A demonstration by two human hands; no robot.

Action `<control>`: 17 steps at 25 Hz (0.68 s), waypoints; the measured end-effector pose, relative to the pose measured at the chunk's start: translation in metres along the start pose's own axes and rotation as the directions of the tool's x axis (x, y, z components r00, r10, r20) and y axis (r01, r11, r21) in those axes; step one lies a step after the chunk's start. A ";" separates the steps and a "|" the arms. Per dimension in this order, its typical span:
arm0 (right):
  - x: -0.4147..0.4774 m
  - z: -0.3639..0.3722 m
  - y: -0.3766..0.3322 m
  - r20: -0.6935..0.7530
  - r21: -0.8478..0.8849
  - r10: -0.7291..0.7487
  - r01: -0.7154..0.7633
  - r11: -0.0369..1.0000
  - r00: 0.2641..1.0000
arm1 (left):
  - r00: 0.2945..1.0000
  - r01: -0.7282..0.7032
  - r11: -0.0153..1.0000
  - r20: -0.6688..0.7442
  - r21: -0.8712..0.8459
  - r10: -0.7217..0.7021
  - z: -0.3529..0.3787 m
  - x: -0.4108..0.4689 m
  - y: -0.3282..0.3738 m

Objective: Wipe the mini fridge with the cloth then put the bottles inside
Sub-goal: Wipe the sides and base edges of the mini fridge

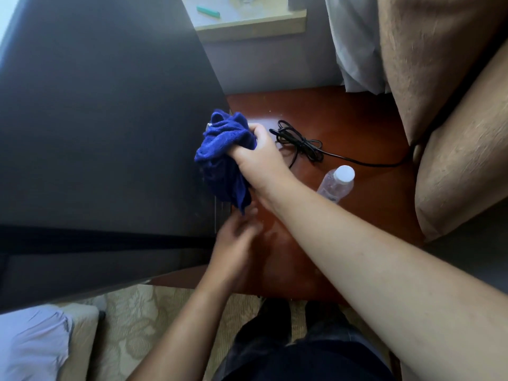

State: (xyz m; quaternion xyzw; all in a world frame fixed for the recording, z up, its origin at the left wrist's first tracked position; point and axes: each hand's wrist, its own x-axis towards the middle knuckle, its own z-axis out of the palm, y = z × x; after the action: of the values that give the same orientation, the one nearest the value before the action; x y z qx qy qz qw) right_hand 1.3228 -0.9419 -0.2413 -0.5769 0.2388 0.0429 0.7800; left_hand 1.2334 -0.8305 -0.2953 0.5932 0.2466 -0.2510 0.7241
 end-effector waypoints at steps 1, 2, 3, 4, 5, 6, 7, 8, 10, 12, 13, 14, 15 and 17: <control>-0.004 0.007 0.012 0.005 0.034 0.012 -0.012 0.999 1.000 | 0.998 0.066 0.992 -0.010 -0.107 -0.068 -0.010 -0.003 0.000; -0.009 0.014 0.026 0.024 0.056 0.024 -0.025 0.998 0.999 | 0.995 0.103 0.980 0.020 -0.170 -0.101 -0.018 -0.006 0.000; -0.016 0.020 0.040 0.047 0.059 0.033 -0.035 0.998 0.998 | 0.989 0.148 0.968 0.048 -0.203 -0.141 -0.029 -0.010 -0.004; -0.024 0.026 0.055 0.062 0.043 0.042 -0.045 0.998 0.997 | 0.981 0.193 0.956 0.052 -0.219 -0.186 -0.039 -0.012 -0.011; -0.031 0.029 0.069 0.065 0.003 0.055 -0.056 0.998 0.996 | 0.974 0.225 0.953 0.059 -0.205 -0.217 -0.045 -0.016 -0.018; -0.038 0.030 0.081 0.071 -0.035 0.074 -0.072 0.997 0.995 | 0.969 0.248 0.952 0.065 -0.181 -0.240 -0.046 -0.020 -0.025; -0.045 0.028 0.093 0.079 -0.063 0.107 -0.102 0.993 0.991 | 0.964 0.264 0.950 0.062 -0.165 -0.257 -0.044 -0.024 -0.033; -0.050 0.025 0.104 0.091 -0.084 0.145 -0.138 0.987 0.985 | 0.963 0.270 0.951 0.036 -0.149 -0.268 -0.041 -0.026 -0.040; -0.060 0.016 0.128 0.100 -0.166 0.238 -0.219 0.961 0.966 | 0.947 0.309 0.943 -0.051 -0.122 -0.317 -0.037 -0.028 -0.050; -0.066 0.010 0.149 0.095 -0.246 0.317 -0.286 0.926 0.944 | 0.916 0.363 0.926 -0.144 -0.107 -0.376 -0.040 -0.025 -0.064; -0.067 0.009 0.158 0.086 -0.274 0.355 -0.320 0.907 0.931 | 0.905 0.374 0.920 -0.170 -0.115 -0.389 -0.042 -0.022 -0.071; -0.065 0.008 0.166 0.074 -0.278 0.382 -0.349 0.895 0.921 | 0.899 0.376 0.919 -0.193 -0.120 -0.393 -0.044 -0.019 -0.077; -0.062 0.008 0.173 0.055 -0.271 0.395 -0.367 0.890 0.917 | 0.897 0.368 0.921 -0.211 -0.128 -0.388 -0.045 -0.015 -0.081; -0.056 0.008 0.176 0.025 -0.257 0.385 -0.366 0.894 0.923 | 0.903 0.324 0.931 -0.240 -0.167 -0.357 -0.045 -0.007 -0.087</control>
State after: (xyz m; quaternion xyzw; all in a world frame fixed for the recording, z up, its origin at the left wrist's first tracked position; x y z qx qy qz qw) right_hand 1.2151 -0.8647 -0.3709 -0.6105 0.3090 0.2438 0.6873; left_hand 1.1687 -0.8006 -0.3623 0.5233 0.4567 -0.2762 0.6643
